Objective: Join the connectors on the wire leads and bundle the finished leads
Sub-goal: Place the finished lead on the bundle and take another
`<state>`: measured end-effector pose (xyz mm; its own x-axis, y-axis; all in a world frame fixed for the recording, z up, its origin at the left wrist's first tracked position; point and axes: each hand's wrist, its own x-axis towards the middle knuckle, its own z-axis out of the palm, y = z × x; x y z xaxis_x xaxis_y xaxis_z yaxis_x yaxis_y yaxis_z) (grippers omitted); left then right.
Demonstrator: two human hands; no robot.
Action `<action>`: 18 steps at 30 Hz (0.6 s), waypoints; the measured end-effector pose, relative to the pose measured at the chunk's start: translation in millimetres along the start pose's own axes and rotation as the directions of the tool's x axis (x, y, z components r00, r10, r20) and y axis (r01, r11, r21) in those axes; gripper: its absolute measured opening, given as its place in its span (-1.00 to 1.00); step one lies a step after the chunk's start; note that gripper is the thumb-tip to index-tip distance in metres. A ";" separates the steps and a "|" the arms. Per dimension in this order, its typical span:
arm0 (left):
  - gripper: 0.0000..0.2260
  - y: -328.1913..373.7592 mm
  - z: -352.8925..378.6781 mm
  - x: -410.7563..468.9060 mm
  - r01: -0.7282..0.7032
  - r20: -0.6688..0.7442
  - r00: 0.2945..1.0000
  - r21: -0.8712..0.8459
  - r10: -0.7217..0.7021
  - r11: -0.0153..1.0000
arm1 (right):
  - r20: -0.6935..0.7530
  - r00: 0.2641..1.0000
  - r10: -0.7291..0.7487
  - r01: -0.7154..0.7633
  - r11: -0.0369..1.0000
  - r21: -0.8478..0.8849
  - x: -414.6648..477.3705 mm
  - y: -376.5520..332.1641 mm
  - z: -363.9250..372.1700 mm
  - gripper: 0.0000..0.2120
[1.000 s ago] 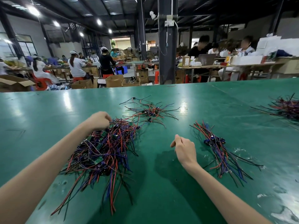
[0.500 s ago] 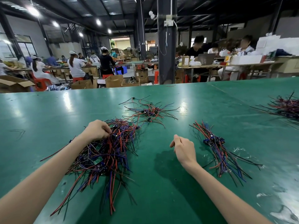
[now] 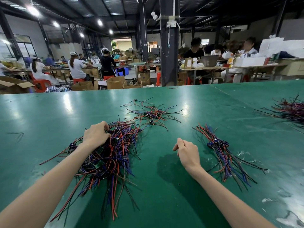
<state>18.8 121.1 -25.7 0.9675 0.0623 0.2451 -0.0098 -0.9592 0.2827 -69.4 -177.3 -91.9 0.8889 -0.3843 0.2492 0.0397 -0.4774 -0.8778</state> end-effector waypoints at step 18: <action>-0.75 -6.8 -6.4 11.5 0.085 -0.005 0.996 -0.347 -0.093 0.934 | 0.000 1.000 0.022 -0.022 1.000 -0.008 1.5 -1.3 1.2 -0.54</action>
<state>28.4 130.1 -18.9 0.9630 0.1523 0.2225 -0.0145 -0.7947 0.6068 -67.6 -176.3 -90.9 0.8896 -0.3949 0.2294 0.0159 -0.4753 -0.8797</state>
